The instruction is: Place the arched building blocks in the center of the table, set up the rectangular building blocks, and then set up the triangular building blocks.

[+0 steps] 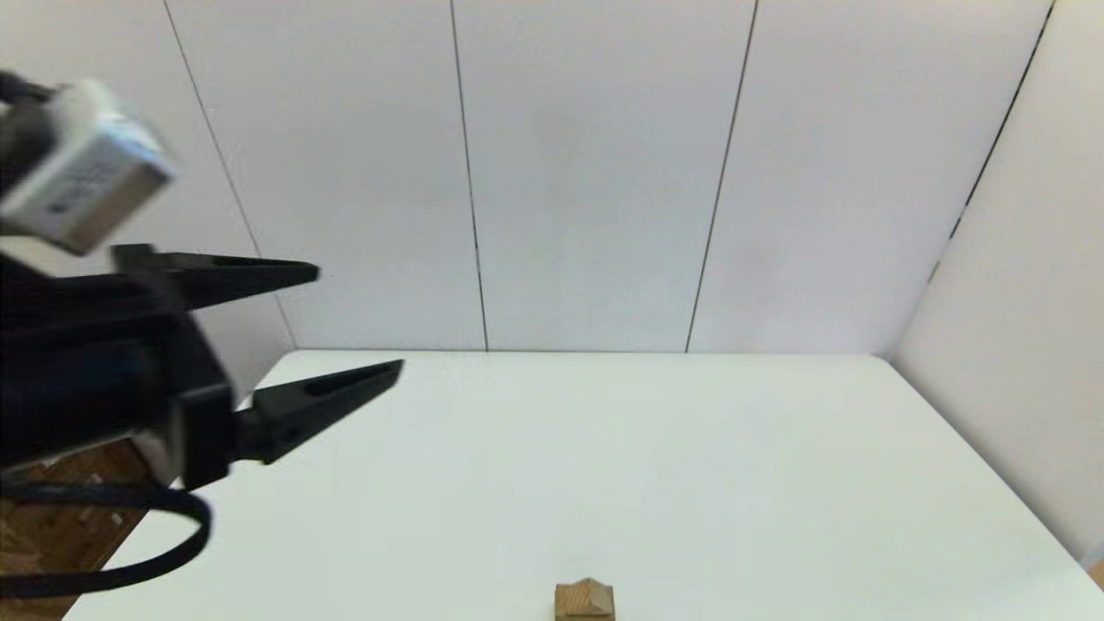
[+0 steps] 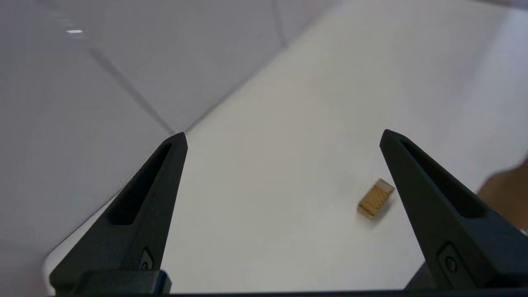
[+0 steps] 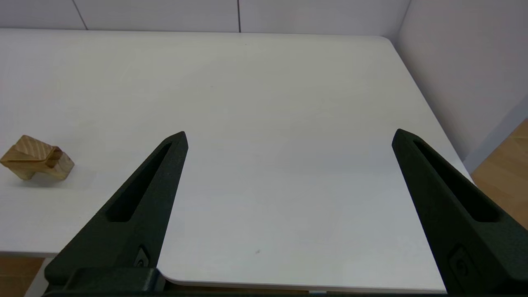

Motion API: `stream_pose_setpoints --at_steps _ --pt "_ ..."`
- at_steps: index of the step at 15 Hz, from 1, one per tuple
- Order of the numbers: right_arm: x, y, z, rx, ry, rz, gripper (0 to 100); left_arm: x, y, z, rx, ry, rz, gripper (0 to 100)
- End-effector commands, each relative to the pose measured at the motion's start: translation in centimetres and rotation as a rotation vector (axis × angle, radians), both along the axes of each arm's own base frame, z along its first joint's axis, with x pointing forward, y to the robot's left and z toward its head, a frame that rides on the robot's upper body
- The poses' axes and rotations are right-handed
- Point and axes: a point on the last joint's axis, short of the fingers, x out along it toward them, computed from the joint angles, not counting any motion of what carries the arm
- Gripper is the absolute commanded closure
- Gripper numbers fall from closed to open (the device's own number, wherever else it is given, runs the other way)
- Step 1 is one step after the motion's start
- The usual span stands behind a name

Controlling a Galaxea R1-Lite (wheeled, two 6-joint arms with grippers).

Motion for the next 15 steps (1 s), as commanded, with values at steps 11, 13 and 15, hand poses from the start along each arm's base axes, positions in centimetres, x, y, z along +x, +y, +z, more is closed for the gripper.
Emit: stream_pose_setpoints --at_steps 11,13,15 --pt "0.0 0.0 0.0 -0.001 0.001 0.0 0 -14.6 10.5 -11.4 -0.163 -0.186 0.718 0" --pt "0.0 0.0 0.0 -0.001 0.001 0.0 0 -14.3 10.4 -12.9 -0.132 -0.144 0.751 0" --pt "0.0 0.0 0.0 -0.001 0.001 0.0 0 -15.1 10.3 -14.1 -0.109 -0.185 0.782 0"
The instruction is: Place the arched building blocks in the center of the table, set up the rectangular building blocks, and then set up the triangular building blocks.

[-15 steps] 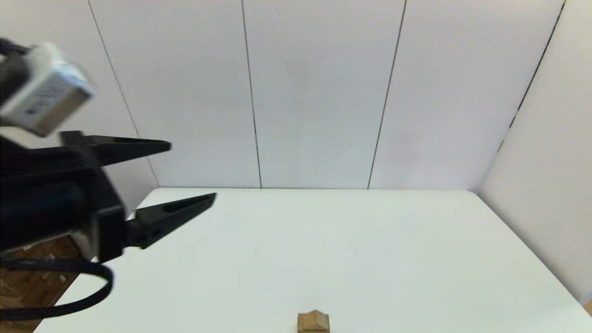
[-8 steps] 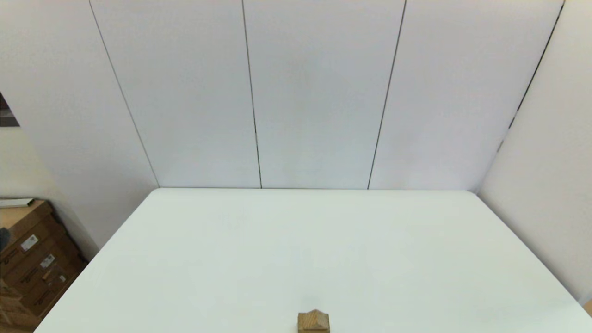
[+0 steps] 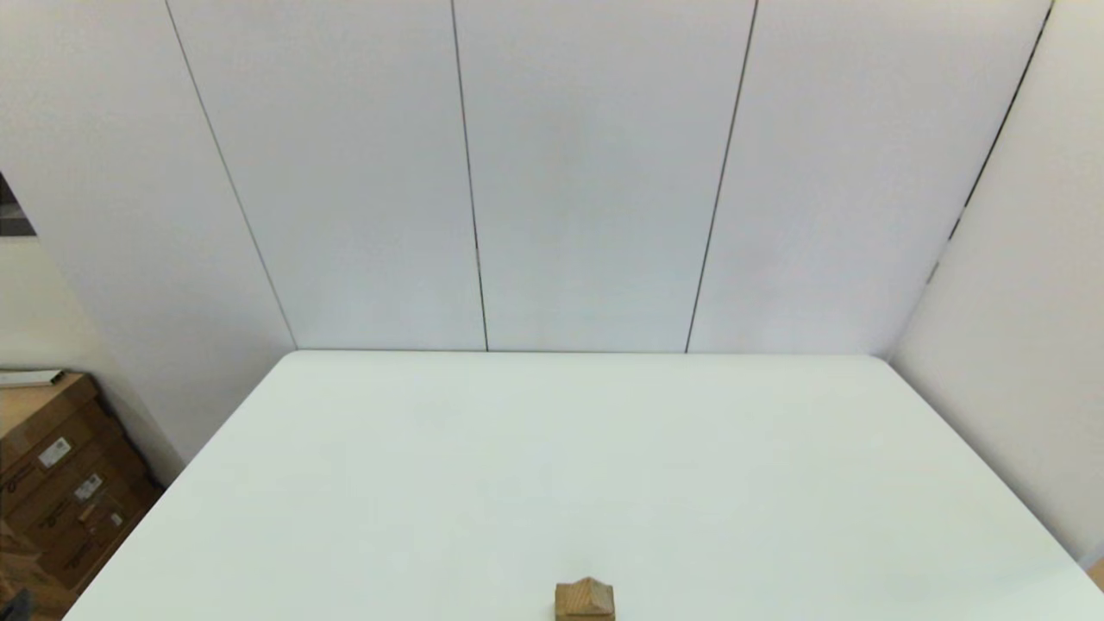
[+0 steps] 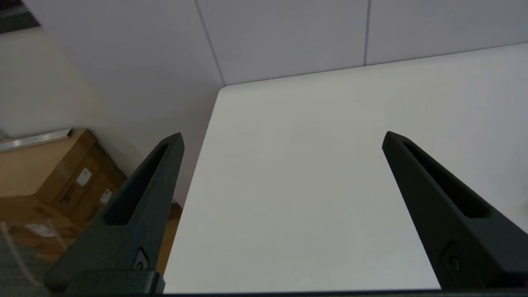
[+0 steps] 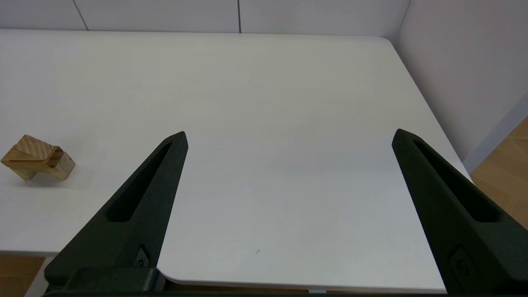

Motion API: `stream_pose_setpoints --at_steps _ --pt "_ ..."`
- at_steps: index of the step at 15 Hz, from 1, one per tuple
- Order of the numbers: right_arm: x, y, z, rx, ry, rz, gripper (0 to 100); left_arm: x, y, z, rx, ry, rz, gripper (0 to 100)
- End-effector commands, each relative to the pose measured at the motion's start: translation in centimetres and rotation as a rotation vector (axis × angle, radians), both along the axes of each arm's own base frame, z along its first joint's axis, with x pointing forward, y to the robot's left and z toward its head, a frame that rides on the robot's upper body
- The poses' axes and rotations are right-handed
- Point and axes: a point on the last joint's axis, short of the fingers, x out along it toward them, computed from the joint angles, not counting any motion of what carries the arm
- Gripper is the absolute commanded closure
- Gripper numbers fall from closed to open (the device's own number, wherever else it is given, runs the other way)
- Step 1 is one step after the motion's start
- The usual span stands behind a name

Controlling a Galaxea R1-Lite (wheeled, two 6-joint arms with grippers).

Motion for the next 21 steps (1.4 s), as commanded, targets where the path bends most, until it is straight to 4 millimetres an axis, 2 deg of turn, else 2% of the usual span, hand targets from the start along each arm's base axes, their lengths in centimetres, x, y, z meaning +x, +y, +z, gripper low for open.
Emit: stream_pose_setpoints --at_steps 1,5,9,21 --pt "0.0 0.0 0.0 -0.001 0.001 0.0 0 -1.0 -0.2 -2.5 0.054 -0.018 0.047 0" --pt "0.0 0.0 0.0 -0.001 0.0 0.0 0 -1.7 -0.2 -7.2 0.052 -0.048 0.011 0" --pt "0.0 0.0 0.0 -0.001 0.0 0.0 0 -1.4 -0.4 -7.7 -0.173 -0.053 -0.032 0" --pt "0.0 0.0 0.0 -0.001 0.0 0.002 0 -1.3 -0.4 -7.9 -0.139 -0.048 -0.04 0"
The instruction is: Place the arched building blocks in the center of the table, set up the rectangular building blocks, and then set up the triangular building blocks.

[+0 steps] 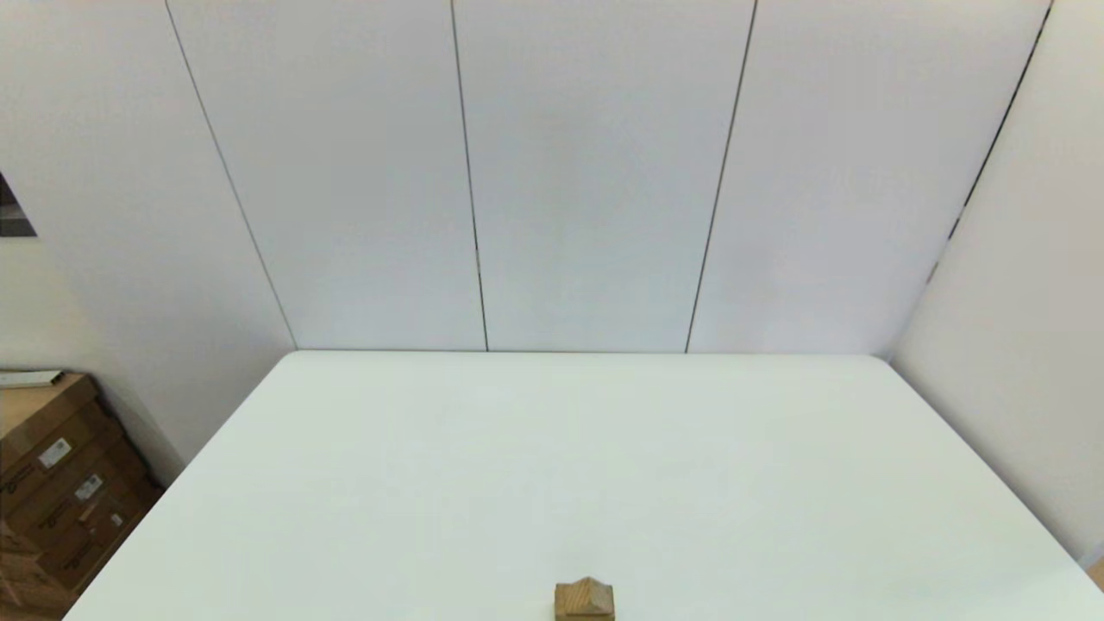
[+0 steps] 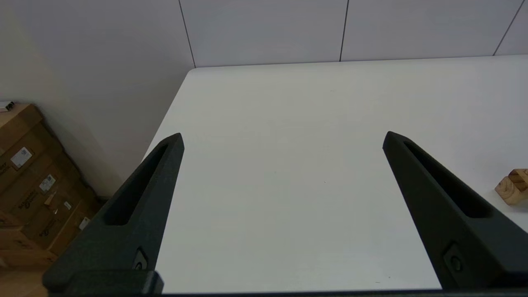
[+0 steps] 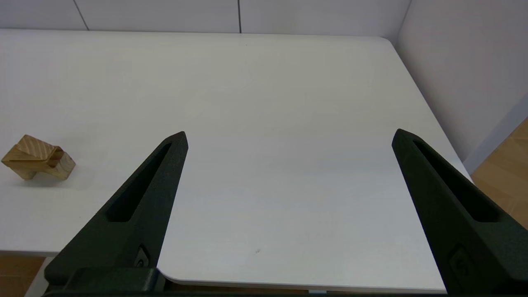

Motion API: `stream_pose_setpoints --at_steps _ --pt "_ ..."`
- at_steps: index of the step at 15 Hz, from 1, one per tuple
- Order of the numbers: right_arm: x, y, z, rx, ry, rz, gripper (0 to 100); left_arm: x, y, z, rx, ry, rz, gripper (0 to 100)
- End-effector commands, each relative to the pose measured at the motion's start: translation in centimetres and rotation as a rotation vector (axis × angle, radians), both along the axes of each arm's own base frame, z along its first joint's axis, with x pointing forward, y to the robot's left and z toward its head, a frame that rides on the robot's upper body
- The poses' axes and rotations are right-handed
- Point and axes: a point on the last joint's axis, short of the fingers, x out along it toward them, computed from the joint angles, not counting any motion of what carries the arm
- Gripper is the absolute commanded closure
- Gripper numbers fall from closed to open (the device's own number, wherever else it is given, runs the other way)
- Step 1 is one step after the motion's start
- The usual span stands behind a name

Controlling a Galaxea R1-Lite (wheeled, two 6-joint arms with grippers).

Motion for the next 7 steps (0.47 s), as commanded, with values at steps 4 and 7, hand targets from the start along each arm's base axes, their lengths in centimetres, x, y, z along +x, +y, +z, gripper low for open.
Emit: stream_pose_setpoints --at_steps 4,7 --pt "0.0 0.0 -0.01 0.002 0.0 0.0 0 0.01 0.0 -0.01 0.0 0.003 0.001 0" --pt "0.0 0.0 -0.01 0.002 0.0 0.0 0 0.01 0.0 0.0 -0.005 0.001 0.001 0"
